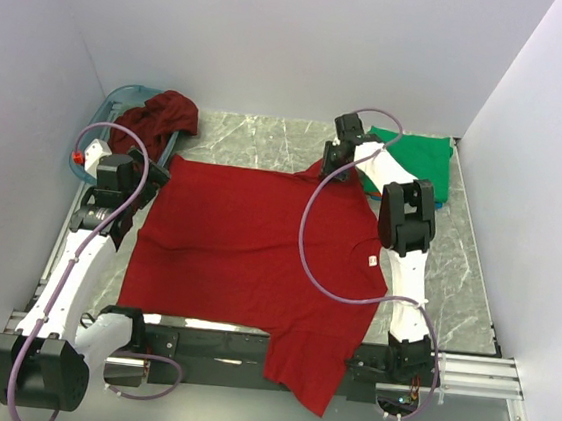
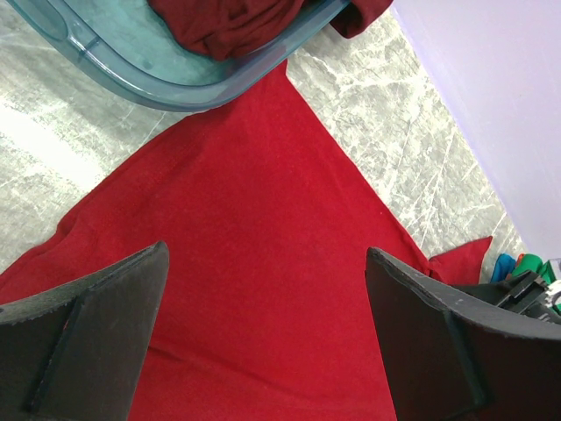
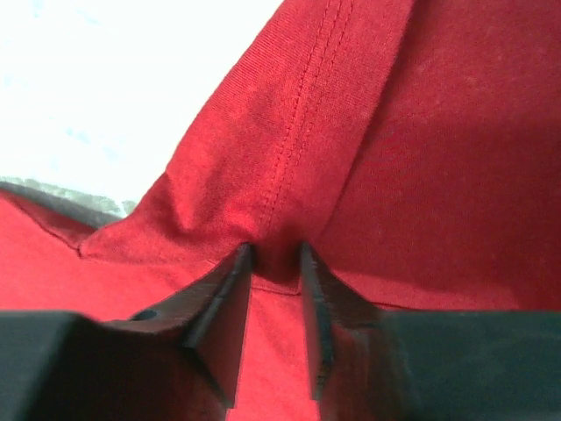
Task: Fold and stack the t-shirts
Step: Flatten the tshirt out, then fold the tshirt
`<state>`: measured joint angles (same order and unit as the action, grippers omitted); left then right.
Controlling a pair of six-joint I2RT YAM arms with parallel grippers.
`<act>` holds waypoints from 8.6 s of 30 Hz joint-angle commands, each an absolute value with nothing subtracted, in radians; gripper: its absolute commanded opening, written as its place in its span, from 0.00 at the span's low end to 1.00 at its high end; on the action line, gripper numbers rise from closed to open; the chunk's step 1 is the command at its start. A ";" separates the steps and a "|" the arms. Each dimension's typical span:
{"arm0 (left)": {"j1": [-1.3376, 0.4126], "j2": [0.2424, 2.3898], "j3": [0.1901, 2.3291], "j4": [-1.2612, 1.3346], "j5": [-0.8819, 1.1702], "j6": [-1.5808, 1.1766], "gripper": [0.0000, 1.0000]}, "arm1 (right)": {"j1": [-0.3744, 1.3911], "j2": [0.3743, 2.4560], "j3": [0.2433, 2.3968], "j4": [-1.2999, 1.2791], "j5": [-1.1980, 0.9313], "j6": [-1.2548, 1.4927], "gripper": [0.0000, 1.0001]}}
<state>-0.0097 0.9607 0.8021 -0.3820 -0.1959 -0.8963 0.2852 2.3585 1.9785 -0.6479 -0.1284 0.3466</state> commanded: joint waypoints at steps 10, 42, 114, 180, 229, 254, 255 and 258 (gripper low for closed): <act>-0.008 0.959 0.802 -0.354 -0.199 -0.893 0.99 | 0.291 2.349 2.040 -0.626 -0.150 0.361 0.00; -0.006 1.012 0.833 -0.356 -0.109 -0.874 0.99 | 0.357 2.168 2.082 -0.359 -0.069 0.379 0.88; -0.124 1.896 1.456 -0.176 0.063 -0.761 0.99 | 0.244 2.338 2.323 -0.821 -0.114 0.192 0.92; -0.153 0.917 0.456 -0.851 -0.276 -1.411 0.89 | 0.325 1.401 1.038 -0.374 -0.040 0.328 0.95; -0.156 0.747 0.400 -0.752 -0.290 -1.339 0.00 | 0.956 0.977 0.773 -0.731 0.020 0.491 0.93; -0.158 0.687 0.391 -0.739 -0.282 -1.324 0.00 | 1.594 1.239 0.637 -0.716 0.112 0.768 0.76; -0.158 0.683 0.393 -0.739 -0.281 -1.322 0.00 | 1.594 1.244 0.626 -0.713 0.112 0.772 0.76; -0.158 0.676 0.394 -0.741 -0.282 -1.325 0.00 | 1.594 1.267 0.606 -0.686 0.091 0.778 0.76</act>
<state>-0.1543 0.6899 0.3920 -0.7521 -0.2844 -1.3251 1.5864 1.2526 0.6228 -0.7158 0.0708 0.7486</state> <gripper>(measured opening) 0.015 0.760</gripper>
